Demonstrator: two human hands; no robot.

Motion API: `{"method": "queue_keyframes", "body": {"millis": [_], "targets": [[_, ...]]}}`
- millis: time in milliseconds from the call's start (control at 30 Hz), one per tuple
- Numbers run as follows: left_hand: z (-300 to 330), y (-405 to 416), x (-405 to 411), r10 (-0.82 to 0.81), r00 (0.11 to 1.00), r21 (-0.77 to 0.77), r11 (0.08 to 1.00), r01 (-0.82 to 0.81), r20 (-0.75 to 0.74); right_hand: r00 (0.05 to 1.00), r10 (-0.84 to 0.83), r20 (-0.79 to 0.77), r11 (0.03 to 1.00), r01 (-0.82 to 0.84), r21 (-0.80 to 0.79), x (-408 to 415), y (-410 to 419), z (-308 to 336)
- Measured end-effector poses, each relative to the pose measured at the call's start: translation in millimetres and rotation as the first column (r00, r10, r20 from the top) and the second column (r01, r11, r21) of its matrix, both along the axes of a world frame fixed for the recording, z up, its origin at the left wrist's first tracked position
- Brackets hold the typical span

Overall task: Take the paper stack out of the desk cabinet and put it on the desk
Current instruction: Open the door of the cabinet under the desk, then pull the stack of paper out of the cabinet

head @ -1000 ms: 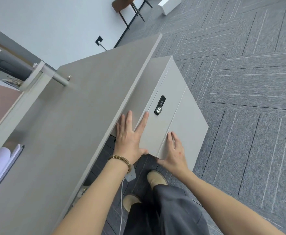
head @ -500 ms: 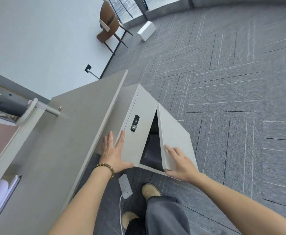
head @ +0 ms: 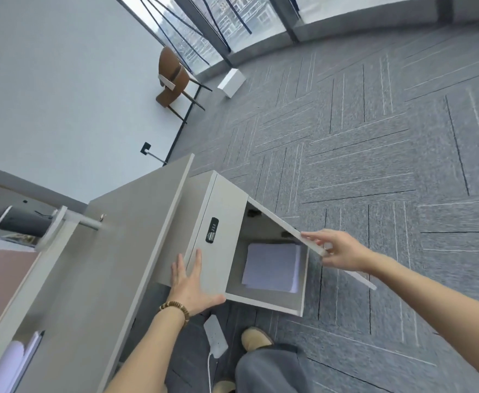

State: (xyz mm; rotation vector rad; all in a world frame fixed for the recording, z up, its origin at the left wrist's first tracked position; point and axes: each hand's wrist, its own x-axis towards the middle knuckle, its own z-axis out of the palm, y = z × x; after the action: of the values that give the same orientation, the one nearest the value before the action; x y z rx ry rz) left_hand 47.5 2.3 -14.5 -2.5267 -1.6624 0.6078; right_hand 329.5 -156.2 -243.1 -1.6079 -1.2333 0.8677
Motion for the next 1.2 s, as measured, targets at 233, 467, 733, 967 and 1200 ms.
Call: {"method": "queue_keyframes", "body": {"millis": [233,467,733,967,1200], "targets": [[-7.8,-1.2,5.3,0.014,0.999,0.046,0.999,-0.012,-0.038,0.976,-0.19,0.107,0.979,0.196,-0.048,64.5,2.9,22.7],[-8.3,-0.1,6.2,0.008,0.997,0.072,0.997,-0.002,-0.081,0.895,-0.31,0.322,0.932,0.352,-0.082,76.7,22.1,33.5],[-15.5,-1.3,10.2,0.024,0.993,0.126,0.992,-0.01,-0.117,0.781,-0.271,0.563,0.851,0.467,-0.239,65.7,53.0,46.3],[-39.0,-17.5,30.0,0.111,0.994,0.253,0.962,-0.106,-0.004,0.689,-0.196,0.697,0.817,0.508,-0.273,63.7,60.7,54.3],[-71.1,-30.7,39.0,0.104,0.913,0.261,0.94,-0.22,0.394,0.649,-0.094,0.755,0.839,0.46,-0.291,69.1,74.1,59.5]]}}
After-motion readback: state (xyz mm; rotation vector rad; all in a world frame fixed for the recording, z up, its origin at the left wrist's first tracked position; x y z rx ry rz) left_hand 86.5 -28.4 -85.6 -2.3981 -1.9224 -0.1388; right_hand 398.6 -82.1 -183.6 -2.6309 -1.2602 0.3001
